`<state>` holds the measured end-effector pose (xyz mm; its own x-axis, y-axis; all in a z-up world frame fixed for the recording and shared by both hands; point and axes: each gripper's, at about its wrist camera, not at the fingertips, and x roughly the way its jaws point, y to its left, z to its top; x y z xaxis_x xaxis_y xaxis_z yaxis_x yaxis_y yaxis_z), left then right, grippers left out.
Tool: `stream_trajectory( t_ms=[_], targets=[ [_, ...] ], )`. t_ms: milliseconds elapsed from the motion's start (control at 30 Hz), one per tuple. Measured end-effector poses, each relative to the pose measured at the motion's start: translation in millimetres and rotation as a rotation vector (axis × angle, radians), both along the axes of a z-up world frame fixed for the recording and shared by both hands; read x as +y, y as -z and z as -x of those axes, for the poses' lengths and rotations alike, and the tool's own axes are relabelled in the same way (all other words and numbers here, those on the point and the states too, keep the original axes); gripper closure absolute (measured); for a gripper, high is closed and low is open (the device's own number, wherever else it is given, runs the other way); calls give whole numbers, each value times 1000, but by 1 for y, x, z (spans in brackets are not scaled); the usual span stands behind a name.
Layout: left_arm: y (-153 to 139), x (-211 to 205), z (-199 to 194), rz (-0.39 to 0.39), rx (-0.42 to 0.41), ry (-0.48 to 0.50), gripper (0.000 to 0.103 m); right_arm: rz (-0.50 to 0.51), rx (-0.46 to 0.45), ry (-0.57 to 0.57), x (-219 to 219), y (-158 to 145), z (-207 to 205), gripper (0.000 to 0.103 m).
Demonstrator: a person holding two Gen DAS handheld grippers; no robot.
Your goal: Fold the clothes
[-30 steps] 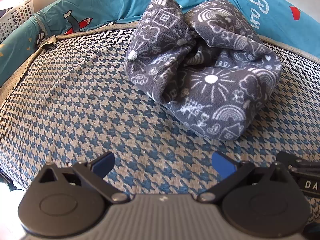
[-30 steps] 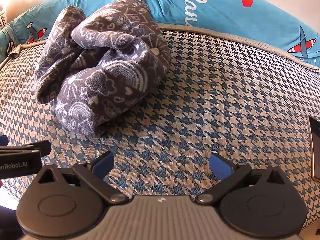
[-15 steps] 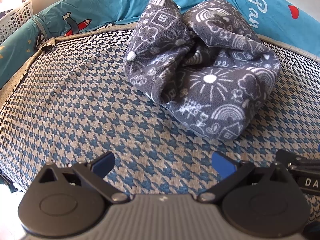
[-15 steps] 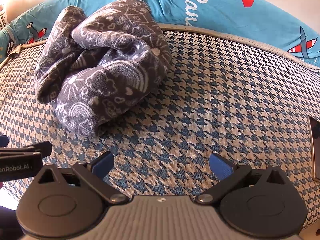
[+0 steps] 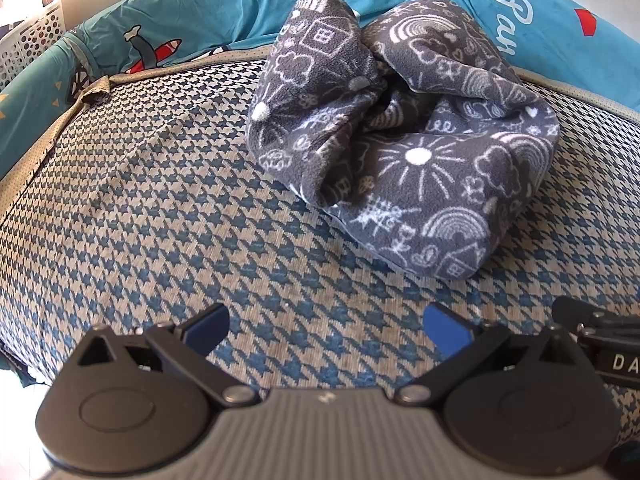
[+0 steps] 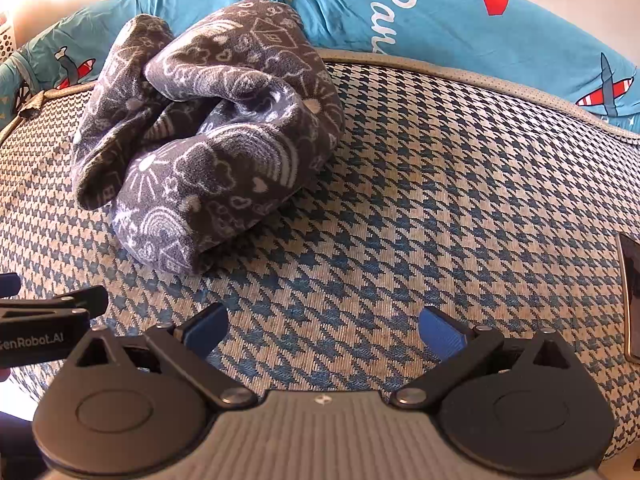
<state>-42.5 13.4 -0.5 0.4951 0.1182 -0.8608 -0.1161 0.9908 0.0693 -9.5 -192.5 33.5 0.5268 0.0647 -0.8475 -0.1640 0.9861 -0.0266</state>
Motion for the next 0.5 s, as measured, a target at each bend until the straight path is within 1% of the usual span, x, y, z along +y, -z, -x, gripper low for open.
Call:
stream_trajectory(
  t_ms=[500],
  targets=[
    [-1, 1, 0, -4, 3, 2, 0, -1, 3, 1, 1, 1, 1, 1]
  ],
)
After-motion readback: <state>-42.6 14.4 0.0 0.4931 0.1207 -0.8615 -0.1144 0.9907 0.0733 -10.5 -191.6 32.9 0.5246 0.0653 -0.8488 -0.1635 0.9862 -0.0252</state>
